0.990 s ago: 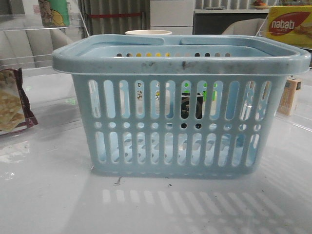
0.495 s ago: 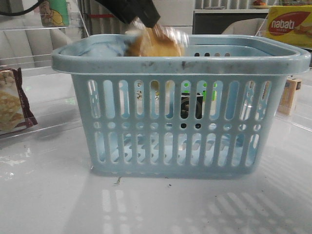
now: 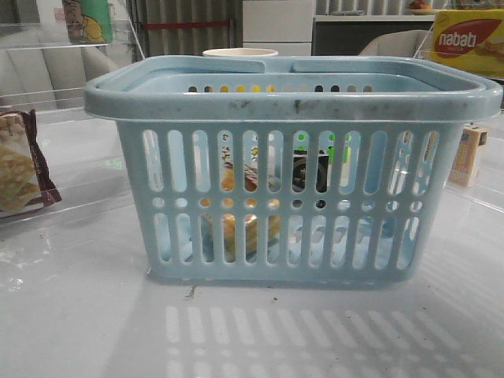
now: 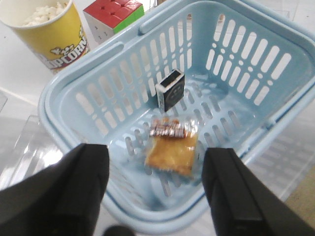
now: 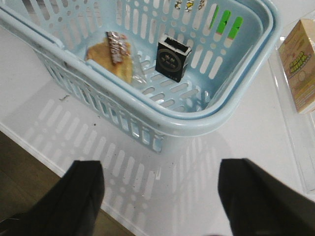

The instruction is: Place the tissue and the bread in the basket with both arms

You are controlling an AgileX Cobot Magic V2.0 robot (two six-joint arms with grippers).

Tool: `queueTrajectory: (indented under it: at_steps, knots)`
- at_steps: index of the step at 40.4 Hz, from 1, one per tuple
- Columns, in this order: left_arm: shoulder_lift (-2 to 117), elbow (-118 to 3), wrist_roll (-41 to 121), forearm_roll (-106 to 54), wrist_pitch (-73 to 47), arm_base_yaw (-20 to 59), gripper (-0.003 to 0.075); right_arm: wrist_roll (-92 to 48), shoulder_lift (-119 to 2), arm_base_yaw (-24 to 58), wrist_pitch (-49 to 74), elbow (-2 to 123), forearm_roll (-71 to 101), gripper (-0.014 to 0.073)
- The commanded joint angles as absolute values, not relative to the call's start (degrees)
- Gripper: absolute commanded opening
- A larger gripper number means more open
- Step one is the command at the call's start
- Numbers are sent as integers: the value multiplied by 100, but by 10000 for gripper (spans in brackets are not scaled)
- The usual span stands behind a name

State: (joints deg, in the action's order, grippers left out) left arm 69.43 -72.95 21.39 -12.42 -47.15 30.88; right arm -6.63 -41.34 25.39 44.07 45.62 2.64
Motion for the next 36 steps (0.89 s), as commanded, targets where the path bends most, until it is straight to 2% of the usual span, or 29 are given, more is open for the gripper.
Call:
queueTrajectory:
  at_steps: [1, 17, 26, 29, 36]
  knots:
    - [6241, -6967, 1662, -899, -4439, 3079, 456, -691, -4102, 2551, 4034, 4700, 226, 588]
    - [4187, -5166, 672, -252, -4451, 3079, 456, -691, -4102, 2551, 3971, 4700, 226, 588]
    - [3527, -4496, 602, -200, -4420, 3079, 454, -691, -4102, 2551, 4057, 4700, 221, 574]
    - [3501, -4423, 602, -188, -4408, 3079, 426, -691, -4102, 2551, 4083, 4700, 174, 489]
    - [3501, -4398, 602, -188, -4408, 3079, 258, -691, -4102, 2551, 4080, 4700, 166, 117]
